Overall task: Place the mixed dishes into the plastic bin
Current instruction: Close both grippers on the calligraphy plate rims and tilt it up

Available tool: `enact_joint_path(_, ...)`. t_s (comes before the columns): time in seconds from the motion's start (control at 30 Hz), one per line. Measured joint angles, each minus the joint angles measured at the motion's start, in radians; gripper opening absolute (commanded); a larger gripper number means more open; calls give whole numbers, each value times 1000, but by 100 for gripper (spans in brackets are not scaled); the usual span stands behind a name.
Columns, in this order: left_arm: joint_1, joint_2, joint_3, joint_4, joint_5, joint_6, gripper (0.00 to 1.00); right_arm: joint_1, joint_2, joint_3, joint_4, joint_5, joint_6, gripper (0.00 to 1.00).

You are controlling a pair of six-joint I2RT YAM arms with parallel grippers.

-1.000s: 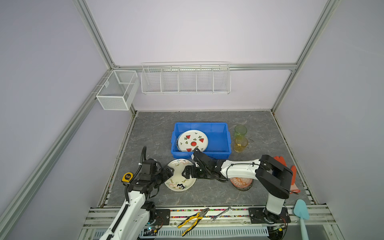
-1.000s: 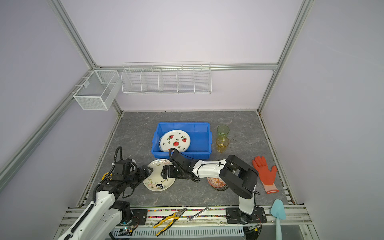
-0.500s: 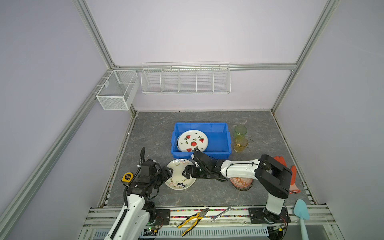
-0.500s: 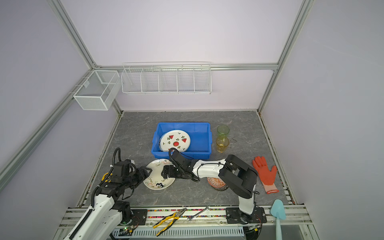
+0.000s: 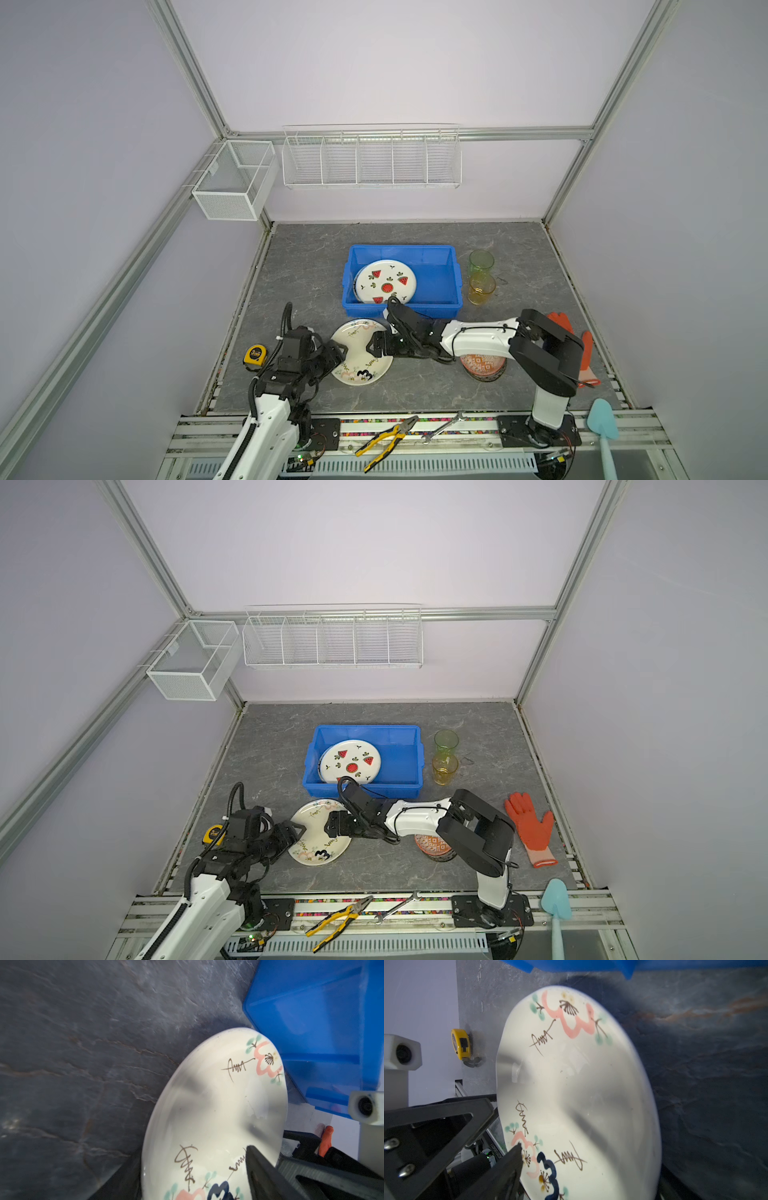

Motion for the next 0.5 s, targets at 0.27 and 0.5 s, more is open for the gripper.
enact_joint_path(0.27,0,-22,-3,3,7,-42,62,0,8,0,16,-1,3,85)
enact_joint_path(0.5,0,-64,-3,20,37,-84,50,0,19,1,45,-12,5,85)
